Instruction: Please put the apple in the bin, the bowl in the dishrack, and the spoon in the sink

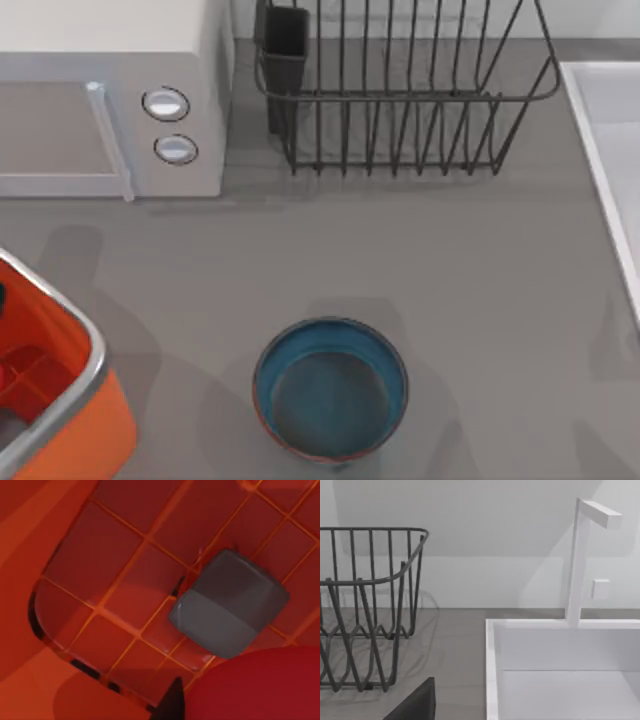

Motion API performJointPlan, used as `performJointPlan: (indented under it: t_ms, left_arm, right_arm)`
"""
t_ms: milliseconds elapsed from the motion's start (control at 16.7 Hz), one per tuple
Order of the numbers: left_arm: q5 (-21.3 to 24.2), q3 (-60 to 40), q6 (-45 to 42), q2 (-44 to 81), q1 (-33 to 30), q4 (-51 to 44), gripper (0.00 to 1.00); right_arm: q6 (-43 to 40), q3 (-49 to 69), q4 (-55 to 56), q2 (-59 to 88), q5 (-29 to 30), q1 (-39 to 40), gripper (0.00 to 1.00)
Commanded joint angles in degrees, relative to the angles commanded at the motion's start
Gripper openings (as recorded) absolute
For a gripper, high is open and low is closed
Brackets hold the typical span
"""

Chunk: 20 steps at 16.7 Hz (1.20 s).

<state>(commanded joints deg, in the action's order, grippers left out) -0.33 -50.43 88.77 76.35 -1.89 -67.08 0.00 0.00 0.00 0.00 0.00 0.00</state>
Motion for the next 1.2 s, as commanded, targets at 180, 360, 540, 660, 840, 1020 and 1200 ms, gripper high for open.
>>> performJointPlan:
  t_ms: [180, 360, 540, 660, 840, 1020, 1200]
  left_arm:
    - [0.0, 0.0, 0.0, 0.0, 0.0, 0.0, 0.53]
    - [0.0, 0.0, 0.0, 0.0, 0.0, 0.0, 0.75]
    - [0.0, 0.0, 0.0, 0.0, 0.0, 0.0, 0.98]
    - [0.0, 0.0, 0.0, 0.0, 0.0, 0.0, 1.00]
    - [0.0, 0.0, 0.0, 0.0, 0.0, 0.0, 1.00]
    - [0.0, 0.0, 0.0, 0.0, 0.0, 0.0, 1.00]
    - [-0.4, -0.1, -0.5, -1.4, -0.3, 0.5, 1.00]
  right_arm:
    - [0.0, 0.0, 0.0, 0.0, 0.0, 0.0, 1.00]
    - [0.0, 0.0, 0.0, 0.0, 0.0, 0.0, 1.00]
    - [0.0, 0.0, 0.0, 0.0, 0.0, 0.0, 1.00]
    - [0.0, 0.0, 0.0, 0.0, 0.0, 0.0, 1.00]
    - [0.0, 0.0, 0.0, 0.0, 0.0, 0.0, 1.00]
    - [0.0, 0.0, 0.0, 0.0, 0.0, 0.0, 1.00]
    - [0.0, 0.0, 0.0, 0.0, 0.0, 0.0, 1.00]
